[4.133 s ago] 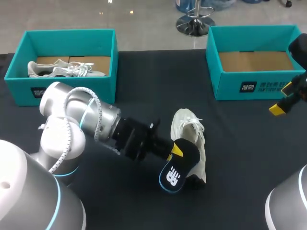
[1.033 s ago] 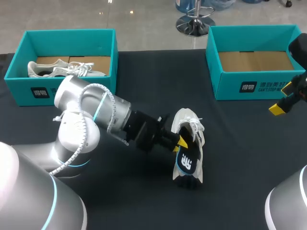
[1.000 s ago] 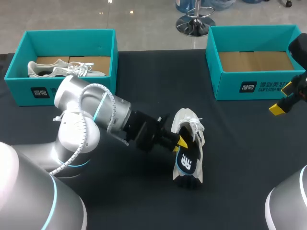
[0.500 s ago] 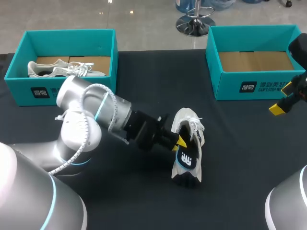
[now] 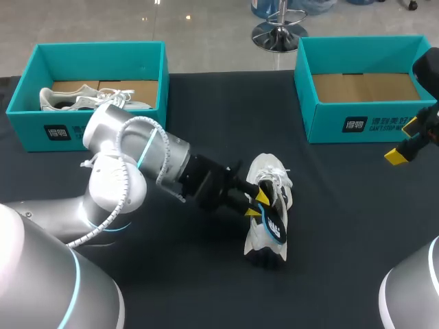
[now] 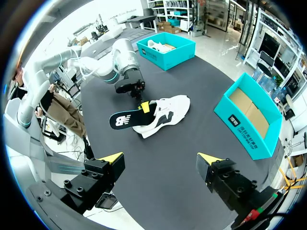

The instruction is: Take the shoe out of the shoebox, open the shoe tongue, remove and reinsert the insole, then place the shoe into the shoebox

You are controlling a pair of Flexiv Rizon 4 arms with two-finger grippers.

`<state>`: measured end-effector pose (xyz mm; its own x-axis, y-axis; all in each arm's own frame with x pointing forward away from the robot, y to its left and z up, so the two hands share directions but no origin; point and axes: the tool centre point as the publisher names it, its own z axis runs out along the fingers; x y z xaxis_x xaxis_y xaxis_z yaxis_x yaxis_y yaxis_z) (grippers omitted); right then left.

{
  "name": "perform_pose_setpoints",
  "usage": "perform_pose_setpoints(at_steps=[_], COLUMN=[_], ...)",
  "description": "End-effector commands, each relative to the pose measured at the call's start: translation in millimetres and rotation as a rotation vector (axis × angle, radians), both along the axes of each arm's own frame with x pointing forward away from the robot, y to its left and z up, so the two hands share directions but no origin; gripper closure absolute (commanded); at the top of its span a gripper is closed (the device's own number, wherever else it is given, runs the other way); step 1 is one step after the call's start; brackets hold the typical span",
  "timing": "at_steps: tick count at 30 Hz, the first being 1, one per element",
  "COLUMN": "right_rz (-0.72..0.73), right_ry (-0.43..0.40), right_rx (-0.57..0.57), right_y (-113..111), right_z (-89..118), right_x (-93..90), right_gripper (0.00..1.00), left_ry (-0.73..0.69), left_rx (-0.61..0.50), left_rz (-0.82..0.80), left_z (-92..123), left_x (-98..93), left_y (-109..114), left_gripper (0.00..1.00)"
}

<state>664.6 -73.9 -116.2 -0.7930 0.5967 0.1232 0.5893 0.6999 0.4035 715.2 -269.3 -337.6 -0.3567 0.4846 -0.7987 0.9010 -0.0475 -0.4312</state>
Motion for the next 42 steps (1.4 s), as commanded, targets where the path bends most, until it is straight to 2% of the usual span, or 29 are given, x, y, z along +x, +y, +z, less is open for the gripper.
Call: perform_pose_setpoints(at_steps=[1, 10, 12, 14, 15, 17, 27, 30, 31, 32, 33, 42], right_rz=[0.002, 0.002, 0.002, 0.002, 0.002, 0.002, 0.002, 0.002, 0.002, 0.002, 0.002, 0.002], right_ry=[0.006, 0.006, 0.006, 0.006, 0.006, 0.006, 0.006, 0.006, 0.006, 0.006, 0.006, 0.006], right_rx=[-0.002, -0.002, -0.002, -0.002, -0.002, -0.002, -0.002, -0.002, -0.002, -0.002, -0.002, -0.002], right_y=[1, 1, 1, 1, 1, 1, 1, 1, 1, 1, 1, 1], right_z=[0, 0, 0, 0, 0, 0, 0, 0, 0, 0, 0, 0], right_x=[3.1, 3.1, 3.1, 3.1, 3.1, 3.1, 3.1, 3.1, 3.1, 3.1, 3.1, 3.1], right_gripper=[0.0, 0.0, 0.0, 0.0, 0.0, 0.0, 0.0, 0.0, 0.0, 0.0, 0.0, 0.0], left_ry=[0.0, 0.006, 0.007, 0.015, 0.017, 0.022, 0.025, 0.023, 0.023, 0.021, 0.02, 0.036], left_rx=[-0.006, -0.025, -0.025, -0.024, -0.024, -0.023, -0.012, -0.004, -0.003, 0.0, 0.001, 0.007], left_rz=[-0.013, -0.029, -0.034, -0.035, -0.035, -0.032, -0.043, -0.054, -0.056, -0.058, -0.058, -0.052], left_z=[6, 16, 17, 16, 16, 17, 21, 20, 20, 20, 20, 14], left_x=[-4.0, -12.7, -13.9, -14.4, -14.5, -15.2, -15.1, -16.1, -16.4, -16.4, -16.5, -14.9], left_y=[2, 1, 1, 0, 0, -1, -5, -7, -7, -7, -7, 2], left_gripper=[0.0, 0.0, 0.11, 0.33, 0.52, 0.64, 0.67, 0.71, 0.78, 0.91, 1.0, 1.0])
